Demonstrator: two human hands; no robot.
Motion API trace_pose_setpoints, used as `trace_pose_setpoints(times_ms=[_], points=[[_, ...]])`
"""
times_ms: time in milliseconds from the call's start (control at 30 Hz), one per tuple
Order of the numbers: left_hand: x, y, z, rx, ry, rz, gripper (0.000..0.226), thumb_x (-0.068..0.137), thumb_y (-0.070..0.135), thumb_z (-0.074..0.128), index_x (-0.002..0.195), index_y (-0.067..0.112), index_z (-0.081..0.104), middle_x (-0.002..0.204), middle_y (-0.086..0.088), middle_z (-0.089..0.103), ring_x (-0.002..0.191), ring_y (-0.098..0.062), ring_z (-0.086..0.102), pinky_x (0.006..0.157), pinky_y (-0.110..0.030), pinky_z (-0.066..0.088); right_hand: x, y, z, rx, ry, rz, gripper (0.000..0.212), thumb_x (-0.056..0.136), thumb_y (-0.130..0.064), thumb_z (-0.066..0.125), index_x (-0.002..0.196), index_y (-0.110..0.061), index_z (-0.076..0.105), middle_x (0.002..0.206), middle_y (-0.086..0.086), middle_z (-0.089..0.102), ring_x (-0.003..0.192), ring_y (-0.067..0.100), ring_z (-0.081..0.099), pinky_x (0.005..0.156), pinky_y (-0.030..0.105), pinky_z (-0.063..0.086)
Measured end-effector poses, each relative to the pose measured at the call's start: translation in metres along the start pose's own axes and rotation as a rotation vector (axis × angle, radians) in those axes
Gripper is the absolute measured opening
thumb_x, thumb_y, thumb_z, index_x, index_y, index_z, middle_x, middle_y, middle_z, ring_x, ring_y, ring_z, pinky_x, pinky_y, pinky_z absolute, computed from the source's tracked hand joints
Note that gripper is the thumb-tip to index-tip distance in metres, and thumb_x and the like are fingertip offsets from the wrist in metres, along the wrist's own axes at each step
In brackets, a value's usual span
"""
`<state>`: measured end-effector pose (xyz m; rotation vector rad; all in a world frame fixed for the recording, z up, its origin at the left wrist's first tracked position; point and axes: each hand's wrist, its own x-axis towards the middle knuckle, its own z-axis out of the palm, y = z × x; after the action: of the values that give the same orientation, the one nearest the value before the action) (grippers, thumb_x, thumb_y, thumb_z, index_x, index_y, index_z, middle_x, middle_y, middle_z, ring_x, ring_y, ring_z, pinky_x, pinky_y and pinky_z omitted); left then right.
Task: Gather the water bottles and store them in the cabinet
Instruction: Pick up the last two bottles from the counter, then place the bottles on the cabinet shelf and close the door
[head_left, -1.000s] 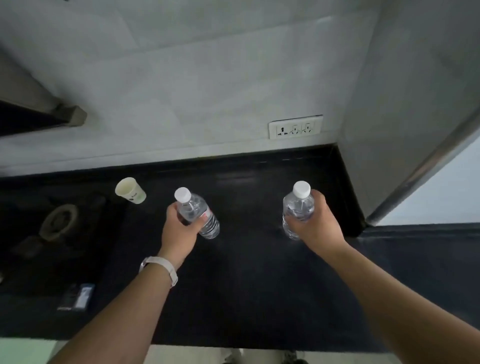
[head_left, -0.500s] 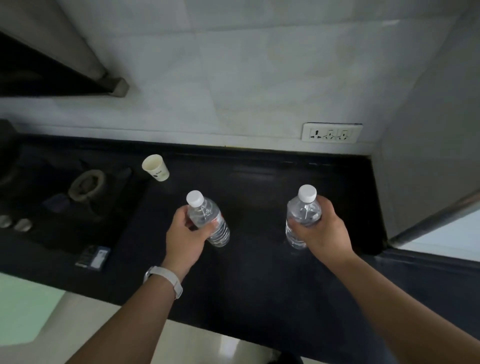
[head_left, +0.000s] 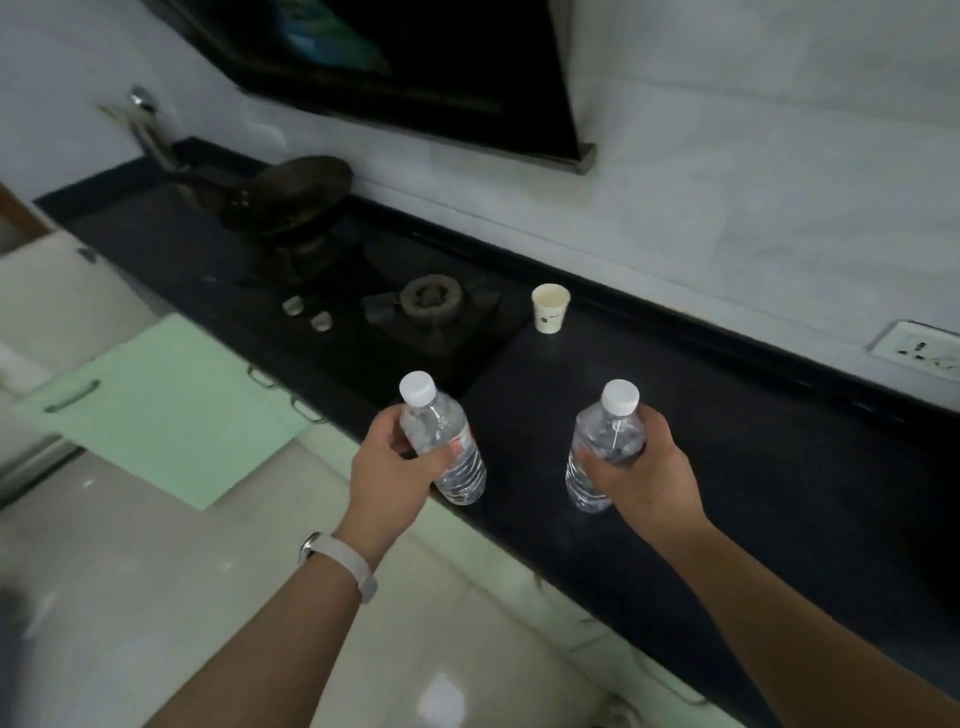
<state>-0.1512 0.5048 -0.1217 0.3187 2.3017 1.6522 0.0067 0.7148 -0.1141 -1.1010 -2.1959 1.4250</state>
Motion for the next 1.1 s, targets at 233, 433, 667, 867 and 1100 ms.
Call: trace_pose_setpoints(times_ms=[233,433,667,867,1100], points=[[-0.014,-0.059,-0.172,-0.025,0.153,-0.048,0.055,0.072,0.025,0.09,0.116,0.037,0.06,0.108,0.018,0.07,0.097,0.003,0.066,0.08,-0.019,0.049,-0.052,-0.083,0.15,-0.015,-0.167,-0.113,0.046,0.078,-0.033,0.079,0.106,-0.045,0.045,0.092,-0.019,0.062,0.082,-0.002,0.061,0.073,0.026,0.049],[-0.038,-0.104,-0.3,-0.036,0.323,-0.094,0.052,0.072,0.021,0.09,0.11,0.039,0.061,0.106,0.017,0.071,0.095,0.007,0.065,0.079,-0.016,0.047,-0.093,-0.139,0.267,-0.018,-0.318,-0.197,0.051,0.074,-0.031,0.081,0.113,-0.04,0.049,0.1,-0.016,0.063,0.09,0.002,0.061,0.078,0.027,0.049],[-0.072,-0.142,-0.4,-0.01,0.499,-0.144,0.051,0.073,0.019,0.089,0.107,0.042,0.059,0.104,0.018,0.07,0.092,0.012,0.062,0.077,-0.014,0.046,-0.126,-0.189,0.367,-0.06,-0.484,-0.323,0.059,0.072,-0.037,0.083,0.121,-0.037,0.049,0.102,-0.016,0.063,0.093,0.006,0.062,0.083,0.034,0.051],[-0.085,-0.166,-0.452,-0.042,0.654,-0.212,0.049,0.072,0.021,0.09,0.105,0.042,0.06,0.095,0.024,0.07,0.091,0.008,0.063,0.079,-0.019,0.047,-0.133,-0.219,0.44,-0.111,-0.657,-0.412,0.058,0.07,-0.045,0.082,0.119,-0.04,0.051,0.099,-0.018,0.065,0.089,0.005,0.063,0.081,0.034,0.053],[-0.061,-0.183,-0.504,-0.027,0.791,-0.284,0.047,0.072,0.02,0.089,0.105,0.04,0.062,0.095,0.026,0.069,0.09,0.004,0.065,0.08,-0.021,0.048,-0.117,-0.249,0.536,-0.114,-0.817,-0.459,0.06,0.07,-0.044,0.083,0.12,-0.039,0.051,0.101,-0.018,0.064,0.091,0.005,0.063,0.082,0.034,0.053]])
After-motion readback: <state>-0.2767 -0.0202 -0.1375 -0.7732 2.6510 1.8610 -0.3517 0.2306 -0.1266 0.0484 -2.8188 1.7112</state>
